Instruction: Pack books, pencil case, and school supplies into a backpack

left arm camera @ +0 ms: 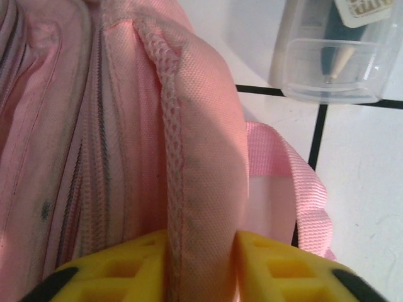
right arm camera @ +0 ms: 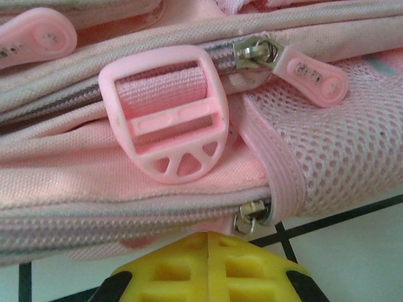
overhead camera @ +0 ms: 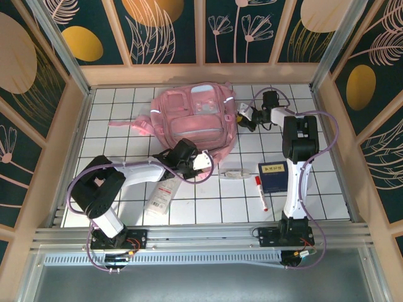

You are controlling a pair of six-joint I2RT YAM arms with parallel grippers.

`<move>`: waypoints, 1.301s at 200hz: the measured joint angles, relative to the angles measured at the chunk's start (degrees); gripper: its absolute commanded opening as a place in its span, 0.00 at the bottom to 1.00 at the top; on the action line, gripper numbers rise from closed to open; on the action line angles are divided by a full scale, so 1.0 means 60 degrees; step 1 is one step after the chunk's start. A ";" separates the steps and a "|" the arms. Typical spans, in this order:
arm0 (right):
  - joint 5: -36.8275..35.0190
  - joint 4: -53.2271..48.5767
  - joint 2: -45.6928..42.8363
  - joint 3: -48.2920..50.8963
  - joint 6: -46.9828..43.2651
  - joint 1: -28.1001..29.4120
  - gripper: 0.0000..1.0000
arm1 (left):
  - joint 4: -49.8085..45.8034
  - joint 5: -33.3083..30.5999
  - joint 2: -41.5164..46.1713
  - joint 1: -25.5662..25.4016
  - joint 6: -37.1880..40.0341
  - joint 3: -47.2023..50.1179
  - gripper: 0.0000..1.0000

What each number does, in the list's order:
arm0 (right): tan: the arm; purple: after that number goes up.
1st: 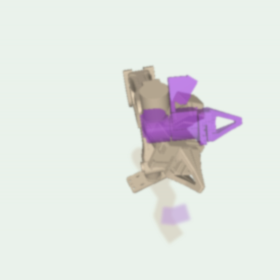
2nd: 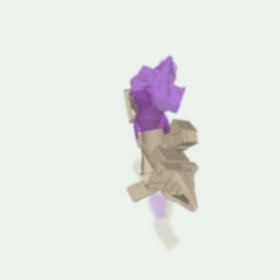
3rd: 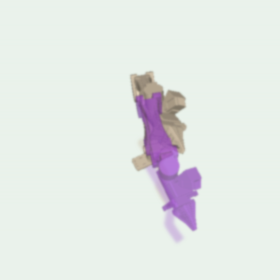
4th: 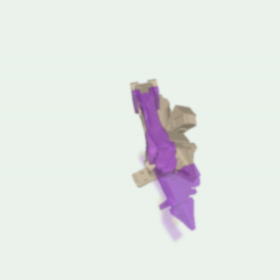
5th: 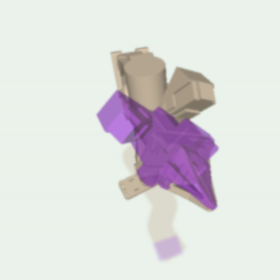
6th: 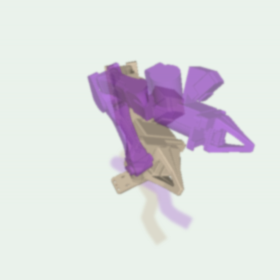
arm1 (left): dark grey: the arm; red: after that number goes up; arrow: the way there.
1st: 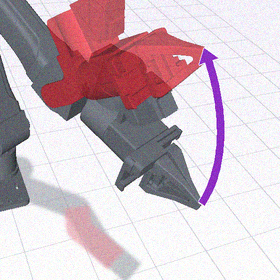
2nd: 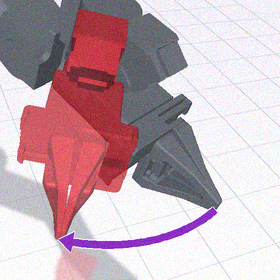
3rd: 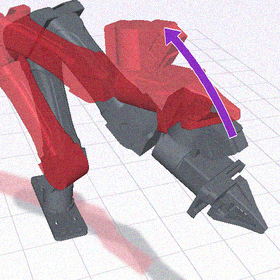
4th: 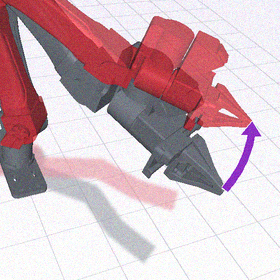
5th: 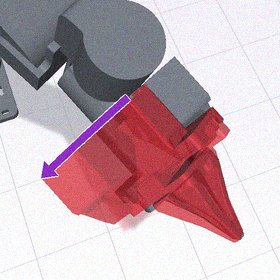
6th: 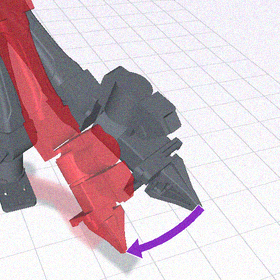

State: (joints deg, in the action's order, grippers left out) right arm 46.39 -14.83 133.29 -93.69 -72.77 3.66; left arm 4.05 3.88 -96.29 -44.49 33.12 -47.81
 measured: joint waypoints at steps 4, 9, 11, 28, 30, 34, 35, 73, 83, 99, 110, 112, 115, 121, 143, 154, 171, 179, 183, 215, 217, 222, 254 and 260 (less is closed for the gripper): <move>0.0000 -0.0022 -0.0004 0.0015 -0.0029 -0.0025 0.00 | 0.0004 -0.0025 -0.0007 -0.0007 0.0036 0.0000 0.12; 0.0000 -0.0047 -0.0025 0.0047 -0.0069 -0.0062 0.00 | 0.0015 -0.0076 -0.0029 -0.0011 0.0004 -0.0004 0.09; -0.0004 -0.0058 -0.0033 0.0062 -0.0073 -0.0073 0.00 | 0.0018 -0.0080 -0.0036 -0.0015 0.0011 -0.0004 0.08; -0.0066 -0.0284 -0.0186 0.0219 -0.0226 -0.0211 0.00 | 0.0138 -0.0244 -0.0157 -0.0033 -0.0189 -0.0018 0.00; -0.0080 -0.0302 -0.0200 0.0229 -0.0237 -0.0226 0.00 | 0.0149 -0.0248 -0.0164 -0.0036 -0.0109 -0.0018 0.00; -0.0106 -0.0353 -0.0244 0.0255 -0.0291 -0.0244 0.00 | 0.0171 -0.0270 -0.0168 -0.0036 -0.0200 -0.0018 0.00; -0.0124 -0.0368 -0.0262 0.0266 -0.0299 -0.0248 0.00 | 0.0178 -0.0277 -0.0168 -0.0036 -0.0186 -0.0018 0.00; -0.0302 -0.0499 -0.0841 0.0583 -0.0375 -0.0328 0.30 | 0.0368 -0.0339 -0.0160 -0.0036 -0.0288 0.0040 0.00; -0.0317 -0.0361 -0.0965 0.0670 -0.0306 -0.0328 0.53 | 0.0404 -0.0299 -0.0120 -0.0033 -0.0273 0.0087 0.00; -0.0324 -0.0004 -0.1049 0.0787 -0.0200 -0.0324 0.57 | 0.0506 -0.0211 -0.0004 -0.0033 -0.0197 0.0229 0.00; -0.0361 0.0160 -0.1049 0.0790 -0.0033 -0.0302 0.58 | 0.0590 -0.0189 0.0109 -0.0033 -0.0164 0.0350 0.00; -0.0375 0.0208 -0.1045 0.0790 -0.0015 -0.0302 0.58 | 0.0594 -0.0193 0.0124 -0.0033 -0.0160 0.0368 0.00; -0.0393 0.0240 -0.1045 0.0790 0.0033 -0.0299 0.58 | 0.0612 -0.0193 0.0160 -0.0025 -0.0135 0.0401 0.00; -0.0452 0.0361 -0.1045 0.0790 0.0080 -0.0288 0.58 | 0.0634 -0.0189 0.0208 -0.0025 -0.0127 0.0452 0.00; -0.0714 0.0725 -0.1009 0.0787 0.0295 -0.0164 0.58 | 0.0652 -0.0124 0.0277 -0.0015 -0.0062 0.0528 0.00; -0.0761 0.0863 -0.0951 0.0776 0.0408 -0.0062 0.58 | 0.0652 -0.0080 0.0284 -0.0007 -0.0058 0.0528 0.00; -0.0743 0.0834 -0.0783 0.0637 0.0481 0.0117 0.56 | 0.0678 -0.0018 0.0310 0.0004 -0.0058 0.0528 0.00; -0.0721 0.0780 -0.0688 0.0546 0.0488 0.0186 0.56 | 0.0718 -0.0007 0.0321 0.0004 -0.0058 0.0539 0.00; -0.0721 0.0750 -0.0648 0.0503 0.0484 0.0215 0.55 | 0.0718 -0.0004 0.0331 0.0007 -0.0058 0.0543 0.00; -0.0732 0.0718 -0.0484 0.0448 0.0550 0.0310 0.46 | 0.0721 0.0015 0.0393 0.0018 -0.0022 0.0543 0.00; -0.0732 0.0718 -0.0474 0.0448 0.0557 0.0310 0.46 | 0.0718 0.0015 0.0401 0.0022 -0.0022 0.0543 0.00; -0.0732 0.0714 -0.0466 0.0448 0.0612 0.0310 0.43 | 0.0718 0.0015 0.0401 0.0022 -0.0022 0.0543 0.00; -0.0739 0.0820 -0.0415 0.0448 0.0856 0.0302 0.08 | 0.0718 0.0015 0.0452 0.0022 0.0018 0.0543 0.00; -0.0732 0.0860 -0.0404 0.0452 0.0896 0.0302 0.02 | 0.0718 0.0015 0.0470 0.0022 0.0025 0.0543 0.00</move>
State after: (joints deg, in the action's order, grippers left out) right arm 42.00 -9.67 130.87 -90.98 -67.40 5.48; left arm 8.36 3.97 -93.47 -44.36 33.28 -44.56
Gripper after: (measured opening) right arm 0.131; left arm 0.051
